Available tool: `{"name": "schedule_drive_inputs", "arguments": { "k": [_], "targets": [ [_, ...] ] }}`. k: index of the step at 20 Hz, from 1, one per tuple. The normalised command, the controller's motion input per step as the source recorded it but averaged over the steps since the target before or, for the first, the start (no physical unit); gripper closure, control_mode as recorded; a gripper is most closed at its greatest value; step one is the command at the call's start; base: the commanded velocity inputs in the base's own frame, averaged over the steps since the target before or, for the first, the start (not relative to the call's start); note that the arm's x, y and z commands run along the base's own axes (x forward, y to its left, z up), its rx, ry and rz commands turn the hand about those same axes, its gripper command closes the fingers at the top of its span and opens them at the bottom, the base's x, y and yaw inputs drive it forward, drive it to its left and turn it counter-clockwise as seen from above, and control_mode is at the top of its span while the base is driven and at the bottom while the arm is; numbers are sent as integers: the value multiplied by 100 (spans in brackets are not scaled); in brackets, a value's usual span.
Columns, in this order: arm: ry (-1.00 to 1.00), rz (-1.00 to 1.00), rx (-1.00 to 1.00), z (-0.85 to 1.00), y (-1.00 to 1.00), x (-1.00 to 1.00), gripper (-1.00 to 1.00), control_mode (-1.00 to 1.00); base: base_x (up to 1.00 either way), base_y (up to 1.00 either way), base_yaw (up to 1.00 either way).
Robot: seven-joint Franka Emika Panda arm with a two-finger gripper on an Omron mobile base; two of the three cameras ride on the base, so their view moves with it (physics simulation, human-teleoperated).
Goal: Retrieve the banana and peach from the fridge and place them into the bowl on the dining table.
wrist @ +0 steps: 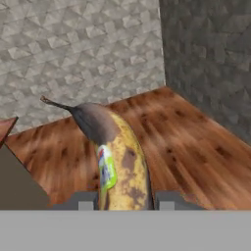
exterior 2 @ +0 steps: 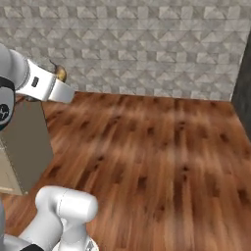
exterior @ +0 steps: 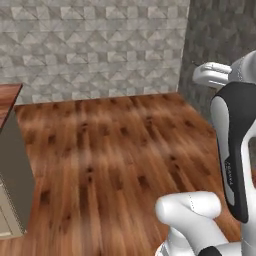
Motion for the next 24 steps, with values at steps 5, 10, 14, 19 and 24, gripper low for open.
{"name": "schedule_drive_inputs", "arguments": {
  "k": [5,10,14,19,24],
  "targets": [
    [0,0,0,0,0,0,100,100,87,0,64],
    [0,0,0,0,0,0,100,100,100,-26,46],
    [0,0,0,0,0,0,100,100,100,-75,32],
    [0,0,0,0,0,0,100,100,100,-54,30],
    [0,0,0,0,0,0,100,100,100,-38,34]
  ]
}}
